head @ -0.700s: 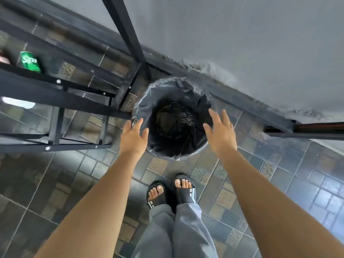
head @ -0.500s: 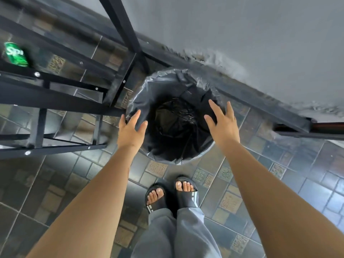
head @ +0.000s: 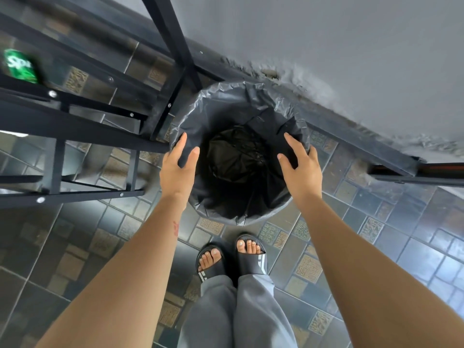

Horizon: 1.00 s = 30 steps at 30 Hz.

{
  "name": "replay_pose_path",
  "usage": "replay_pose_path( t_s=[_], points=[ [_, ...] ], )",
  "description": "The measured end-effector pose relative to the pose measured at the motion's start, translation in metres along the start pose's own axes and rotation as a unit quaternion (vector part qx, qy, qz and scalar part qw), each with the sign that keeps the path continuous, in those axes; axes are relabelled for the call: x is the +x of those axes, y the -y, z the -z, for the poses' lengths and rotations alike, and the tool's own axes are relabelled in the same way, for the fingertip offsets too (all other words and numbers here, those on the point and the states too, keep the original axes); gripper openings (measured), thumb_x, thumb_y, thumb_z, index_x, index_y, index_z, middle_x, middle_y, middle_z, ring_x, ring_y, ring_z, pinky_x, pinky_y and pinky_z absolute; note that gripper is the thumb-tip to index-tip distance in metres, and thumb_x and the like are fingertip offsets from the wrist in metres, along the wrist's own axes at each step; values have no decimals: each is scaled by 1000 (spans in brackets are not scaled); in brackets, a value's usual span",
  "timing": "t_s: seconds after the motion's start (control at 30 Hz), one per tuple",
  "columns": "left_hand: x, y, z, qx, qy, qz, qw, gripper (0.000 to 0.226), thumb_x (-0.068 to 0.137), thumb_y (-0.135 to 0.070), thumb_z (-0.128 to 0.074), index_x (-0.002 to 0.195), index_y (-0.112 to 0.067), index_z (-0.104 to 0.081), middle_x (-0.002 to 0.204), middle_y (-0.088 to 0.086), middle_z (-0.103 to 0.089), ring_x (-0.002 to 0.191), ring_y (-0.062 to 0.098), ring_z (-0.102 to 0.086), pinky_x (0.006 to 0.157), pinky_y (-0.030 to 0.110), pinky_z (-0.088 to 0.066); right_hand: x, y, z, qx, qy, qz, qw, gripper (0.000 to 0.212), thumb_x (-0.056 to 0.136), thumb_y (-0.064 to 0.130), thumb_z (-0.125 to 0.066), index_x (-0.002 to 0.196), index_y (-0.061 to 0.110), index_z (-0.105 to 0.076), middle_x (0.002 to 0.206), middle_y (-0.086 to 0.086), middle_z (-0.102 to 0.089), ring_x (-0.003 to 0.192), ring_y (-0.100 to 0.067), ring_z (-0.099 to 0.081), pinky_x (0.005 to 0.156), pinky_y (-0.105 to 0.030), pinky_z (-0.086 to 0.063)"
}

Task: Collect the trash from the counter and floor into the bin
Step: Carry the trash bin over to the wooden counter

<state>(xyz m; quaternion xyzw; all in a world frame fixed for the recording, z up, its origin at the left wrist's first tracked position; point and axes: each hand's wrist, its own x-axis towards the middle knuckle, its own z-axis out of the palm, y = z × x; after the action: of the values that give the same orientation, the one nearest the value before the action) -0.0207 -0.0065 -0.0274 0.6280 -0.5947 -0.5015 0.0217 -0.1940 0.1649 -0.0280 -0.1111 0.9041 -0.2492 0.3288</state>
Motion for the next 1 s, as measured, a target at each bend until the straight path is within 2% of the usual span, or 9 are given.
replay_pose_path(
  t_s=[0.13, 0.23, 0.33, 0.5, 0.63, 0.77, 0.87, 0.93, 1.0],
  points=[
    [-30, -25, 23, 1, -1, -2, 1000, 49, 93, -52, -56, 140, -56, -44, 156, -7, -38, 146, 15, -30, 119, 42, -28, -31, 22, 28, 8, -21, 3, 1000, 47, 98, 41, -51, 140, 56, -36, 161, -5, -19, 108, -26, -62, 99, -39, -46],
    [-65, -50, 50, -2, -8, -4, 1000, 48, 93, -53, -56, 140, -55, -46, 153, -7, -43, 143, 16, -36, 118, 41, -30, -63, 45, 60, 14, -29, 10, 999, 46, 98, 41, -50, 140, 55, -37, 160, -4, -22, 124, -26, -53, 103, -40, -42],
    [-105, -77, 78, -2, -13, -8, 1000, 48, 93, -53, -56, 140, -53, -47, 151, -8, -46, 142, 18, -38, 117, 45, -32, -100, 72, 95, 26, -35, 25, 999, 46, 98, 42, -51, 139, 56, -38, 157, -2, -28, 124, -27, -53, 104, -43, -44],
    [-177, -129, 129, 2, -40, -10, 999, 44, 96, -51, -52, 139, -48, -51, 149, -8, -50, 138, 21, -44, 114, 45, -35, -170, 113, 155, 22, -42, 43, 998, 46, 97, 43, -50, 139, 56, -38, 158, 0, -26, 125, -27, -52, 102, -44, -47],
    [-231, -159, 169, -5, -52, -17, 999, 41, 96, -53, -50, 136, -45, -56, 142, -7, -57, 132, 22, -51, 111, 46, -40, -226, 141, 195, 29, -46, 43, 998, 46, 97, 42, -50, 140, 55, -37, 158, 0, -25, 114, -29, -59, 95, -42, -52],
    [-282, -177, 202, -18, -78, -26, 996, 39, 97, -53, -49, 133, -42, -60, 136, -8, -62, 128, 22, -55, 106, 42, -42, -270, 166, 228, 72, -46, 56, 995, 46, 97, 34, -50, 139, 52, -42, 151, 2, -34, 104, -25, -60, 83, -32, -53],
    [-317, -184, 224, -33, -103, -29, 994, 39, 98, -50, -48, 133, -38, -61, 134, -7, -64, 126, 22, -55, 107, 42, -41, -301, 183, 249, 92, -33, 83, 992, 47, 97, 29, -51, 139, 49, -44, 146, 6, -40, 82, -12, -59, 64, -16, -45],
    [-339, -185, 236, -58, -121, -27, 991, 39, 98, -50, -49, 132, -36, -63, 134, -5, -64, 127, 23, -55, 109, 42, -41, -319, 192, 262, 102, -28, 105, 989, 47, 96, 28, -52, 138, 48, -45, 143, 7, -43, 78, -8, -57, 66, -17, -44],
    [-360, -187, 247, -86, -135, -25, 987, 40, 97, -51, -49, 131, -35, -64, 134, -5, -64, 127, 23, -55, 110, 43, -41, -336, 200, 275, 108, -24, 131, 985, 47, 96, 27, -53, 137, 48, -46, 142, 8, -45, 79, -10, -58, 75, -27, -50]
  ],
)
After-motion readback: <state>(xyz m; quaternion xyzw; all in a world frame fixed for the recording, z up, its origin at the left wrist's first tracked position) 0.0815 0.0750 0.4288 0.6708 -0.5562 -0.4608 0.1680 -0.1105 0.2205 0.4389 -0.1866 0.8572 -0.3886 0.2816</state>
